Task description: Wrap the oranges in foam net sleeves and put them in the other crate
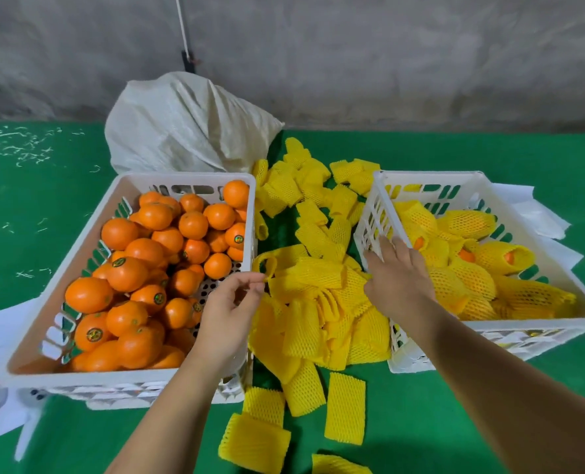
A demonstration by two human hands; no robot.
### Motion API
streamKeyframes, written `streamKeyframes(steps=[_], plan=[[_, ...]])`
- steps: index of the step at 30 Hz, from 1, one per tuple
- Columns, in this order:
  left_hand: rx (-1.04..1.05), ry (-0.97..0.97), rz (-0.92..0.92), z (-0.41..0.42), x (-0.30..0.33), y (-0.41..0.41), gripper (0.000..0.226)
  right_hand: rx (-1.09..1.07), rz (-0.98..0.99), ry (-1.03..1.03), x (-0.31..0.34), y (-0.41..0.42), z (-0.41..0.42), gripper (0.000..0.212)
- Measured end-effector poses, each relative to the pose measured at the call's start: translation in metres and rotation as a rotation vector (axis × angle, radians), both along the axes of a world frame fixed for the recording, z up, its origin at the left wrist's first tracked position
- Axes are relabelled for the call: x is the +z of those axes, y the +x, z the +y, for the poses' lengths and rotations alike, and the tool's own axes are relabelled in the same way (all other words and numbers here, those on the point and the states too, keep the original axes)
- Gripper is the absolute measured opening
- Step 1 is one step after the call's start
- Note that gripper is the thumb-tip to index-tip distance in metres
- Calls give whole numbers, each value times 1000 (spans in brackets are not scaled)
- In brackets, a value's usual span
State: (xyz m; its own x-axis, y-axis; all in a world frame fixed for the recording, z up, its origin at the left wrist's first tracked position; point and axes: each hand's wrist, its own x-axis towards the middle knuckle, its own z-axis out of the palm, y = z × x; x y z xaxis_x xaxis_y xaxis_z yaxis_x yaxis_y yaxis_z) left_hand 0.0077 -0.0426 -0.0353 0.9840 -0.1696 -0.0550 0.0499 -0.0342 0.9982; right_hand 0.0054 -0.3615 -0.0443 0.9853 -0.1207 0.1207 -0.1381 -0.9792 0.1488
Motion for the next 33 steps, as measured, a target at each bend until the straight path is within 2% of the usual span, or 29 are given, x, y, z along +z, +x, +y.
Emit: streamKeyframes(steps=[3, 5, 7, 8, 9, 10, 11, 13, 15, 16, 18, 20, 22, 26, 28, 30, 33], plan=[[-122, 163, -61, 25, 2, 16, 18, 92, 147, 408, -16, 0, 33, 41], [-271, 264, -126, 42, 6, 31, 17, 194, 236, 558, -33, -6, 60, 42], [-300, 462, -219, 57, 4, 53, 13, 235, 272, 531, -45, -13, 86, 66], [-273, 629, -292, 63, 0, 64, 16, 216, 297, 485, -48, -15, 99, 79], [-247, 818, -361, 70, -6, 75, 25, 179, 322, 441, -51, -17, 108, 85], [-251, 991, -389, 77, -14, 83, 36, 139, 332, 411, -52, -17, 117, 79], [-306, 1150, -358, 81, -22, 87, 46, 104, 327, 408, -50, -17, 124, 66], [-552, 1536, -195, 79, -37, 86, 58, 66, 234, 519, -43, -15, 132, 43], [-817, 1891, -14, 63, -46, 77, 56, 8, 97, 755, -31, -12, 138, 37], [-914, 1973, 66, 55, -48, 75, 51, -38, 38, 895, -24, -10, 141, 37], [-926, 2038, 74, 50, -50, 78, 44, -126, -64, 1141, -12, -8, 150, 34], [-778, 2053, -32, 57, -45, 78, 51, -174, -149, 1274, -3, -11, 160, 30], [-640, 2066, -32, 62, -39, 73, 53, -207, -218, 1409, 2, -17, 167, 24], [-620, 2155, 31, 50, -33, 70, 52, -265, -257, 1586, 8, -28, 175, 16], [-573, 2203, 45, 45, -31, 70, 52, -309, -267, 1659, 11, -31, 175, 22], [-517, 2172, 56, 46, -30, 69, 50, -355, -260, 1731, 14, -32, 173, 33], [-381, 1950, 74, 52, -23, 71, 49, -337, -213, 1746, 14, -34, 169, 39]])
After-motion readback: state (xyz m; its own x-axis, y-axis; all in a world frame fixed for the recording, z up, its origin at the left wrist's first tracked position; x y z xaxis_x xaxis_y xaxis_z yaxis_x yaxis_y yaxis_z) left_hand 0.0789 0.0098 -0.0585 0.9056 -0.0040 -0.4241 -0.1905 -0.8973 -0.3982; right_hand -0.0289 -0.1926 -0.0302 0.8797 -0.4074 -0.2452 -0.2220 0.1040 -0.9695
